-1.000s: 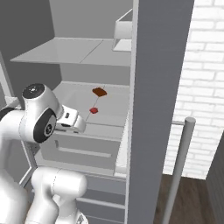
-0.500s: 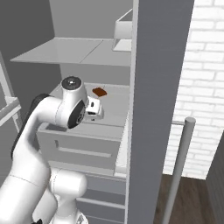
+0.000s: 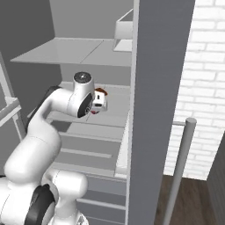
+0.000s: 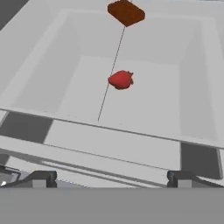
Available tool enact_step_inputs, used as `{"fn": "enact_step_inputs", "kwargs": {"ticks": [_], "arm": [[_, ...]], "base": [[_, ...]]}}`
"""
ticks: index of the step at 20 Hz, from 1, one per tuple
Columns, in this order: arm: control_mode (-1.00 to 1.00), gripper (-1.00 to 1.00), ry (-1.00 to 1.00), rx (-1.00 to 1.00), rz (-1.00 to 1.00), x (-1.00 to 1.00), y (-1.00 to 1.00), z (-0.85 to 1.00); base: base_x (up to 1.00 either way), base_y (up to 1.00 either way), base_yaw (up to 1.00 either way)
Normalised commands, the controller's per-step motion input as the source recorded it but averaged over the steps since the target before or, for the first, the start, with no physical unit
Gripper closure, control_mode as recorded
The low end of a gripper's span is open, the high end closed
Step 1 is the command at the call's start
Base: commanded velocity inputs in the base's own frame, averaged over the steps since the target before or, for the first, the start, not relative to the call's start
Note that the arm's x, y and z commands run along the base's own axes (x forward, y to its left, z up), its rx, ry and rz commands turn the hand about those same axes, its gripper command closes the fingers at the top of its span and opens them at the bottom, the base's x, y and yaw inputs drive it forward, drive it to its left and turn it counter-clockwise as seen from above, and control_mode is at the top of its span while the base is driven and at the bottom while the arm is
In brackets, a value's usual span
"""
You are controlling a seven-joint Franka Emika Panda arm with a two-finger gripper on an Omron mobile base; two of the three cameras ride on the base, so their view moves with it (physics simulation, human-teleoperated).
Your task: Take the strawberry from the fridge and place it on top of the pancake, located on the dining counter.
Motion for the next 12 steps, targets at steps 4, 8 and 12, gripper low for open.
{"fn": "enact_step_inputs", "kwargs": {"ticks": [4,8,12], "arm": [[-1.0,-1.0,0.0,-0.1,-0.01,0.4,0.1,-0.38],[-1.0,-1.0,0.0,-0.08,-0.02,0.3,0.15,-0.26],[-1.0,-1.0,0.0,-0.03,0.0,0.24,0.24,-0.02]], "base": [[0.0,0.0,0.0],[0.0,0.0,0.0],[0.0,0.0,0.0]]}}
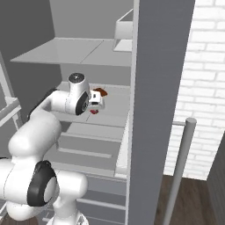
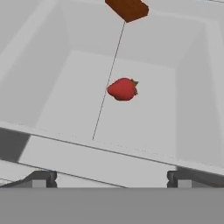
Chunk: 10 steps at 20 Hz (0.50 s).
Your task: Take the strawberry from the fridge and place it on top of the pancake, located on the dining counter.
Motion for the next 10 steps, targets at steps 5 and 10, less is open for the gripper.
{"fn": "enact_step_inputs", "kwargs": {"ticks": [5,10], "arm": [[-1.0,-1.0,0.04,0.0,0.0,0.37,0.05,-0.06],[-1.0,-1.0,0.06,0.0,0.0,0.33,-0.01,-0.19]], "base": [[0.0,0.0,0.0],[0.0,0.0,0.0]]}}
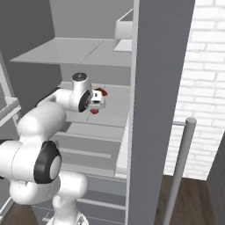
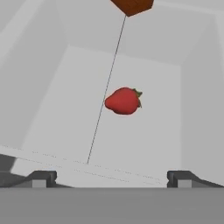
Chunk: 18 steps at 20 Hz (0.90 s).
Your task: Take the strawberry from the fridge and place it on top of the pancake, located on the dining counter.
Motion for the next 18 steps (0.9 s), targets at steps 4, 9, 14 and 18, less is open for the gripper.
{"fn": "enact_step_inputs", "kwargs": {"ticks": [4,9,14,18], "arm": [[-1.0,-1.0,0.07,0.0,0.0,0.46,0.0,-0.23],[-1.0,-1.0,0.02,0.0,0.0,0.32,0.0,-0.16],[-1.0,-1.0,0.01,0.0,0.0,0.29,0.0,-0.18],[-1.0,-1.0,0.01,0.0,0.0,0.26,0.0,-0.22]], "base": [[0.0,0.0,0.0],[0.0,0.0,0.0],[0.0,0.0,0.0],[0.0,0.0,0.0]]}}
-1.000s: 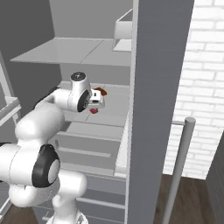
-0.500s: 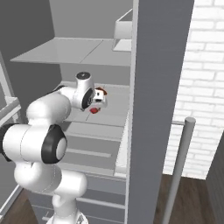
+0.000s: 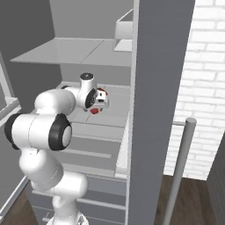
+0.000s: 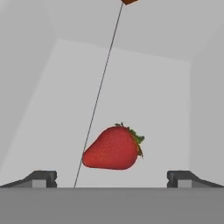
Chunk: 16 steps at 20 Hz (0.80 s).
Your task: Take the strawberry from the fridge and place it on top of the pancake, located on the dining counter.
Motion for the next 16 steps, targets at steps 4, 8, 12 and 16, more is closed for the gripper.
{"fn": "enact_step_inputs", "kwargs": {"ticks": [4,8,12,16], "arm": [[-1.0,-1.0,0.0,-0.02,0.0,0.27,0.0,-0.33],[-1.0,-1.0,0.0,-0.01,0.0,0.29,0.0,-0.23],[-1.0,-1.0,0.0,0.0,0.0,0.15,0.0,-0.12],[-1.0,-1.0,0.0,0.0,0.0,0.0,0.0,-0.07]], "base": [[0.0,0.0,0.0],[0.0,0.0,0.0],[0.0,0.0,0.0],[0.0,0.0,0.0]]}}
